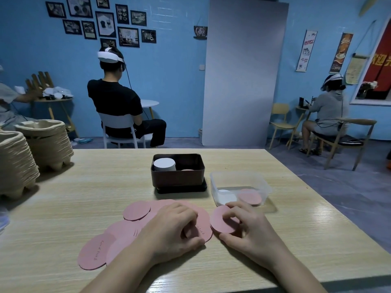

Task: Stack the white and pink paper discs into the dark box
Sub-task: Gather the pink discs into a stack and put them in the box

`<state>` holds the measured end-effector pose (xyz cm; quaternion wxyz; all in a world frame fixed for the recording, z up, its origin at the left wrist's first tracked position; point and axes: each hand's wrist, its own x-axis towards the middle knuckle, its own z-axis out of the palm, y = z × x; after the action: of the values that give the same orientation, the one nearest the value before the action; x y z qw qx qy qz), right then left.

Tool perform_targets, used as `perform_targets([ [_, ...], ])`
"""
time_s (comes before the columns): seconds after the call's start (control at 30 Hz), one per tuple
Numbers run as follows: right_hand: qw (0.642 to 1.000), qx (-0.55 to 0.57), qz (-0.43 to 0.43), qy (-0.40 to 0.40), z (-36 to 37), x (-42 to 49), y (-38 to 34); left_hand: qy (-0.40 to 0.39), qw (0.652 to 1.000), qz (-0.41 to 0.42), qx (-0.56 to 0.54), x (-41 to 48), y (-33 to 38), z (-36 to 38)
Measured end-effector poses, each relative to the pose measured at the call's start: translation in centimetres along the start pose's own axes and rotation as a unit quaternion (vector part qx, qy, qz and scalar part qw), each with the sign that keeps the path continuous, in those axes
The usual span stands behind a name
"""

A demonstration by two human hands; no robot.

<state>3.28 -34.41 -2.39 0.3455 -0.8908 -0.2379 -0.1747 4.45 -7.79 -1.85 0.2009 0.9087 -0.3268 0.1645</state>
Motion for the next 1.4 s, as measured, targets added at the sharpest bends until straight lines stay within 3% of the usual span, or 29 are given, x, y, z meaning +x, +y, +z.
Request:
perform_targets([
  [0.23, 1.0, -0.013, 0.011, 0.01, 0.0, 0.0, -0.1, 0.077, 0.996, -0.023, 0.034, -0.4, 0.1, 0.0],
  [0.47, 0.999, -0.038, 0.005, -0.033, 0.4, 0.0, 0.0, 0.124, 0.99, -0.017, 0.057, -0.4, 0.6, -0.3],
  [0.97, 0.993, -0.043, -0.077, -0.078, 1.4, 1.8, -1.5, 0.097, 0.99, 0.081, 0.058, 0.0, -0.1, 0.0],
  [1.4, 0.996, 0.082, -0.031, -0.009, 1.9, 1.5, -1.1, 0.077, 0.995, -0.016, -0.054, -1.1, -0.8, -0.4],
])
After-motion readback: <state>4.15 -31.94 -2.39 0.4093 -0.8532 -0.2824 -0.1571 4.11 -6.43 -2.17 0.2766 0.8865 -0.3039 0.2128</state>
